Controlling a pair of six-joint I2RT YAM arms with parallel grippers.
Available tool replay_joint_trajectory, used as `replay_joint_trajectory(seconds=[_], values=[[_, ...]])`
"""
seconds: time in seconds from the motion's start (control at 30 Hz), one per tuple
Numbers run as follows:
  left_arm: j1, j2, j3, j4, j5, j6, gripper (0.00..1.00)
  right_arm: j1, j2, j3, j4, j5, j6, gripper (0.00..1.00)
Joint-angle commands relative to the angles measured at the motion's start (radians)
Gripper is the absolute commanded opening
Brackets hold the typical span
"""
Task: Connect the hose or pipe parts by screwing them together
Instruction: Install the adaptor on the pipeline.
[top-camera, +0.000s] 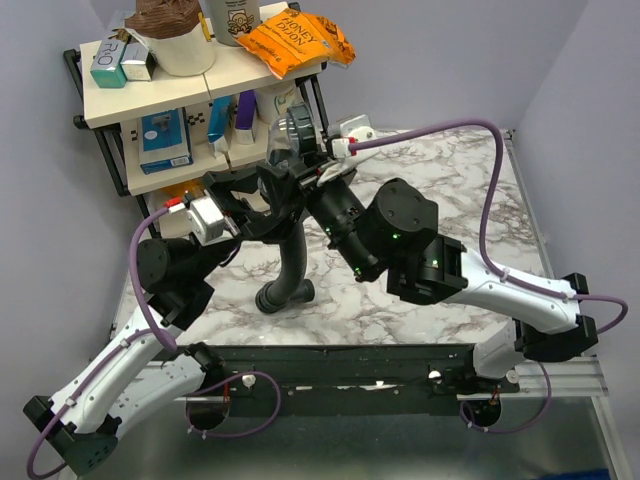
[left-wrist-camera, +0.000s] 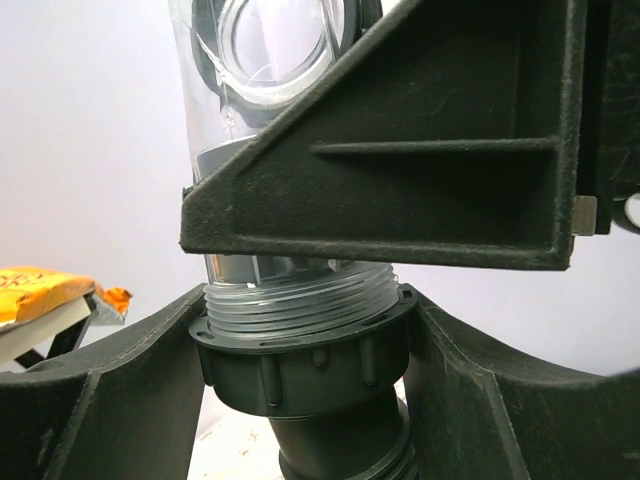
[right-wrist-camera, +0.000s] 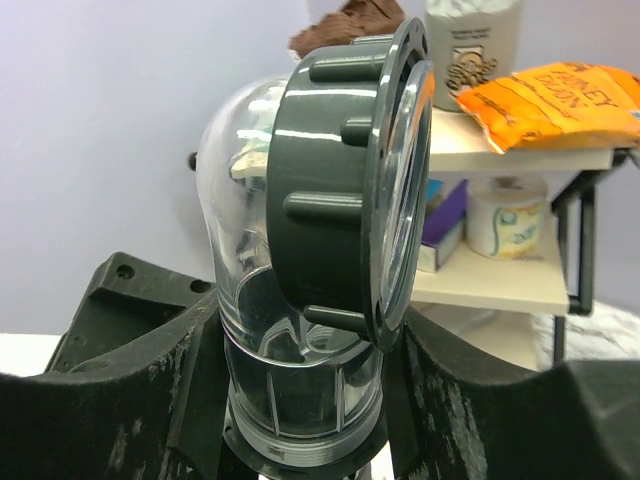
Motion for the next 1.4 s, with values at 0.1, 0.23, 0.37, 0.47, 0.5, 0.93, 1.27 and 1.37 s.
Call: replay_joint_trajectory(seconds=[0.1, 0.23, 0.37, 0.47, 0.5, 0.93, 1.27, 1.37], values=[[0.017, -0.018, 0.021, 0.21, -0.234, 0.07, 0.0, 0.1, 0.211, 0.097, -0.42, 0.263, -0.013, 0.01], [0.02, -0.021, 0.013, 0.216, -0.262, 0.07, 0.0, 0.112, 0.274, 0.175, -0.413, 0.329, -0.041, 0.01], [0.03, -0.024, 0.013, 0.221, -0.297, 0.07, 0.0, 0.123, 0.332, 0.244, -0.413, 0.378, -0.093, 0.01], [0.037, -0.024, 0.011, 0.224, -0.32, 0.095, 0.0, 0.127, 0.355, 0.282, -0.413, 0.384, -0.096, 0.01], [0.04, -0.026, 0.01, 0.224, -0.334, 0.095, 0.0, 0.127, 0.36, 0.292, -0.412, 0.38, -0.096, 0.08], [0.058, -0.041, -0.033, 0.247, -0.339, 0.078, 0.0, 0.137, 0.413, 0.396, -0.348, 0.347, -0.166, 0.68], [0.069, -0.053, -0.045, 0.235, -0.346, 0.078, 0.0, 0.137, 0.358, 0.374, -0.329, 0.248, -0.146, 0.81], [0.069, -0.058, -0.047, 0.222, -0.351, 0.08, 0.0, 0.137, 0.334, 0.373, -0.326, 0.212, -0.142, 0.82]])
